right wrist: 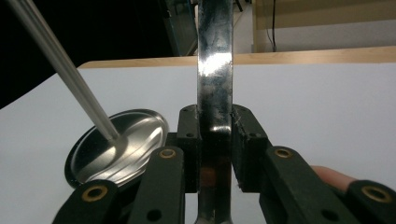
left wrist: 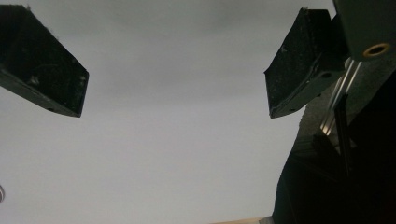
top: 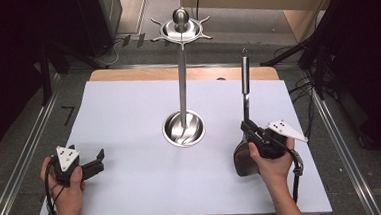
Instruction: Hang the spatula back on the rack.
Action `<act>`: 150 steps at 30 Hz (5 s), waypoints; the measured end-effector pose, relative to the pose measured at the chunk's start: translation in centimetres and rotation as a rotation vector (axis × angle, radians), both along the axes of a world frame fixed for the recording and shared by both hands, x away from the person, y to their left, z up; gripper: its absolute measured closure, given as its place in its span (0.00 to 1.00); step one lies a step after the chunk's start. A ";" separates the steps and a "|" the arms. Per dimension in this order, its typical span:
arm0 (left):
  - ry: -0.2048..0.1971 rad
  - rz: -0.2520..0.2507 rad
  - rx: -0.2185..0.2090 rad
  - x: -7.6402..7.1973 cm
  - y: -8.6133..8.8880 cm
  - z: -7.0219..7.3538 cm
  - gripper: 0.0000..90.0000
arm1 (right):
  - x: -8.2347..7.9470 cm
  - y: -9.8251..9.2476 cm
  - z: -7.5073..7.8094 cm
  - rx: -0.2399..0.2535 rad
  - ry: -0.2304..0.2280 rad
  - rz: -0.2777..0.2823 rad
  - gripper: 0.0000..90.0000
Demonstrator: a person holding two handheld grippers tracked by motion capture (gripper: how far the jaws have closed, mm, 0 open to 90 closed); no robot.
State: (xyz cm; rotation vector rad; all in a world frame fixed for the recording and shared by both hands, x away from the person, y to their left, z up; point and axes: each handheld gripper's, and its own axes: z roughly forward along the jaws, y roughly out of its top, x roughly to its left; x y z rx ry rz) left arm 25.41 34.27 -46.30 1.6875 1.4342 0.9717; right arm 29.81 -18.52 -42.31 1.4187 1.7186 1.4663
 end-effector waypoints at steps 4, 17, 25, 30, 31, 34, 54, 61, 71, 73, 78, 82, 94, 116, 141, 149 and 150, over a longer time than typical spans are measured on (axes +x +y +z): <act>0.000 -0.001 0.001 0.0 0.0 0.0 0.07 | -0.4 0.4 0.2 0.004 -0.016 0.020 0.85; 0.006 -0.001 0.008 0.0 -0.1 0.0 0.07 | -1.5 0.8 1.1 0.008 -0.075 0.057 0.85; 0.005 -0.001 0.002 0.0 0.0 0.0 0.07 | -2.0 1.3 1.7 0.004 -0.109 0.078 0.85; 0.007 -0.004 0.001 0.0 0.0 0.0 0.07 | -2.3 1.9 2.0 0.005 -0.124 0.092 0.85; 0.007 -0.003 0.000 0.0 0.0 0.0 0.07 | -2.4 2.0 2.1 0.007 -0.125 0.098 0.85; 0.006 -0.003 -0.001 0.0 0.0 0.0 0.07 | -2.6 2.3 2.3 0.005 -0.138 0.108 0.85; 0.006 -0.002 -0.003 0.0 0.0 0.0 0.07 | -4.1 3.3 4.2 0.020 -0.209 0.173 0.85; 0.006 -0.003 -0.003 0.0 0.0 0.0 0.07 | -4.4 3.5 4.7 0.022 -0.232 0.183 0.85; 0.006 -0.003 -0.002 0.0 0.0 0.0 0.07 | -5.0 3.7 5.4 0.028 -0.258 0.199 0.85; 0.007 -0.002 -0.002 0.0 0.0 0.0 0.07 | -5.1 3.8 5.5 0.028 -0.261 0.202 0.85; 0.007 -0.003 0.000 0.0 0.0 0.0 0.07 | -5.2 3.8 5.7 0.034 -0.267 0.208 0.85; 0.007 -0.002 0.000 0.0 0.0 0.0 0.07 | -5.2 4.0 5.8 0.033 -0.274 0.210 0.85; 0.006 -0.003 -0.002 0.0 0.0 0.0 0.07 | -5.1 4.9 6.1 0.034 -0.278 0.233 0.85; 0.006 -0.002 0.001 0.0 0.0 0.0 0.07 | -4.4 5.1 6.0 0.029 -0.277 0.233 0.85; 0.005 -0.001 0.005 0.0 0.0 0.0 0.07 | -3.5 5.2 5.4 0.031 -0.272 0.250 0.85; 0.005 0.001 0.005 0.0 -0.1 0.0 0.07 | -2.2 6.0 5.1 0.003 -0.263 0.247 0.85; 0.006 0.000 0.007 0.0 -0.1 0.0 0.07 | -2.2 6.0 5.1 0.000 -0.265 0.245 0.85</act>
